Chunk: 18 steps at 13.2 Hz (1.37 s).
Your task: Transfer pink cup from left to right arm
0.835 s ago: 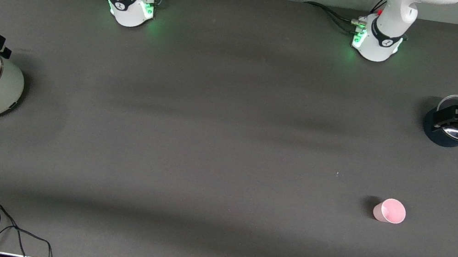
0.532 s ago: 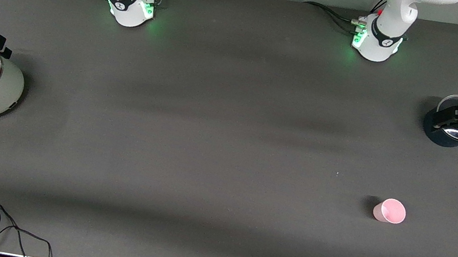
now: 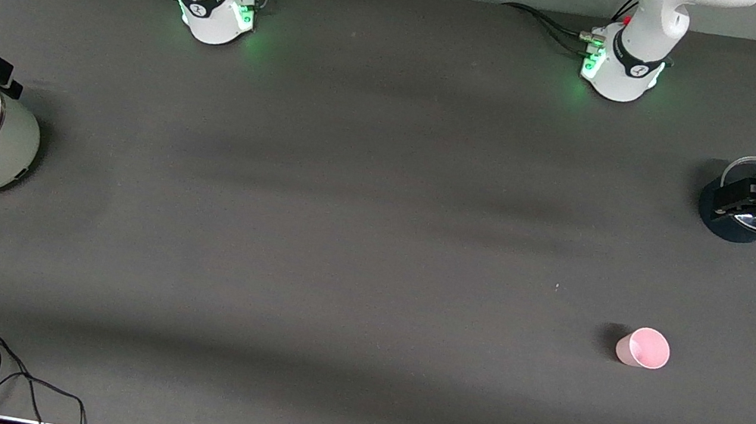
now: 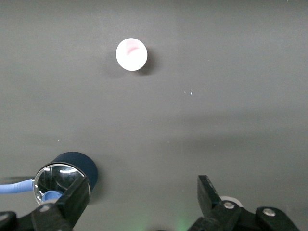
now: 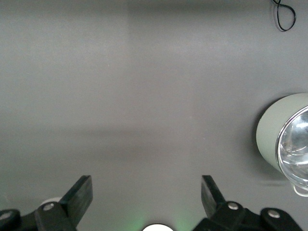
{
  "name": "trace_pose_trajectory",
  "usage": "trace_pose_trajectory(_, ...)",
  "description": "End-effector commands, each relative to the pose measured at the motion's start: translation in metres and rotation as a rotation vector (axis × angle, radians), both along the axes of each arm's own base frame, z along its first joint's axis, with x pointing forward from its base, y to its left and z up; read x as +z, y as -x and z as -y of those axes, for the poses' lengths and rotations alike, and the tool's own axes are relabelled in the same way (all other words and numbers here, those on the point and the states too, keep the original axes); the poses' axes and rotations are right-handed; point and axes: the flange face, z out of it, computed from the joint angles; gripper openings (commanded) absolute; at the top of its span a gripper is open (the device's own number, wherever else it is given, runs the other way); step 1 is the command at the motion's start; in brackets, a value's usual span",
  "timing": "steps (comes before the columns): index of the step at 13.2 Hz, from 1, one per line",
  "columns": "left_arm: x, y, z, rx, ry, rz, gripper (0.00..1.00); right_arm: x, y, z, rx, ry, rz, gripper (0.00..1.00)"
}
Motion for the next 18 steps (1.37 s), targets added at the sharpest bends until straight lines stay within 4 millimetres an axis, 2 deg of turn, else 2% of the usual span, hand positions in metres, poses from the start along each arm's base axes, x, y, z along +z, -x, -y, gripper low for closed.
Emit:
trace_pose_trajectory(1, 0.006, -0.005, 0.001, 0.004, -0.008, 0.013, 1.00, 0.004, -0.002, -0.001, -0.017, 0.005, -0.001, 1.00)
trace_pose_trajectory(5, 0.004, -0.010, -0.006, -0.019, -0.008, 0.015, 1.00, 0.004, -0.002, 0.000, -0.019, 0.005, -0.001, 1.00)
trace_pose_trajectory(6, 0.004, -0.021, -0.011, -0.098, 0.004, 0.020, 1.00, 0.004, -0.002, 0.001, -0.020, 0.005, -0.001, 1.00)
trace_pose_trajectory(7, 0.004, -0.032, -0.025, -0.185, 0.018, 0.025, 1.00, 0.003, -0.002, 0.001, -0.020, 0.005, -0.003, 1.00)
trace_pose_trajectory(8, -0.001, -0.040, -0.049, -0.238, 0.050, 0.024, 1.00, 0.003, -0.002, 0.001, -0.022, 0.004, -0.003, 1.00)
trace_pose_trajectory(9, -0.011, -0.049, -0.064, -0.305, 0.105, 0.023, 1.00, 0.002, -0.002, 0.001, -0.022, 0.005, -0.005, 1.00)
trace_pose_trajectory(10, -0.018, -0.058, -0.091, -0.376, 0.172, 0.045, 1.00, 0.003, -0.002, 0.001, -0.022, 0.005, -0.003, 1.00)
trace_pose_trajectory(13, -0.058, -0.077, -0.159, -0.550, 0.378, 0.135, 1.00, 0.003, -0.002, 0.001, -0.022, 0.005, -0.003, 1.00)
trace_pose_trajectory(15, -0.098, -0.082, -0.199, -0.632, 0.487, 0.181, 1.00, 0.003, -0.002, 0.001, -0.022, 0.005, -0.003, 1.00)
trace_pose_trajectory(16, -0.118, -0.084, -0.212, -0.711, 0.537, 0.213, 1.00, 0.003, -0.002, 0.001, -0.022, 0.005, -0.005, 1.00)
trace_pose_trajectory(18, -0.171, -0.085, -0.253, -0.802, 0.656, 0.309, 1.00, 0.004, -0.001, 0.001, -0.020, 0.005, -0.003, 1.00)
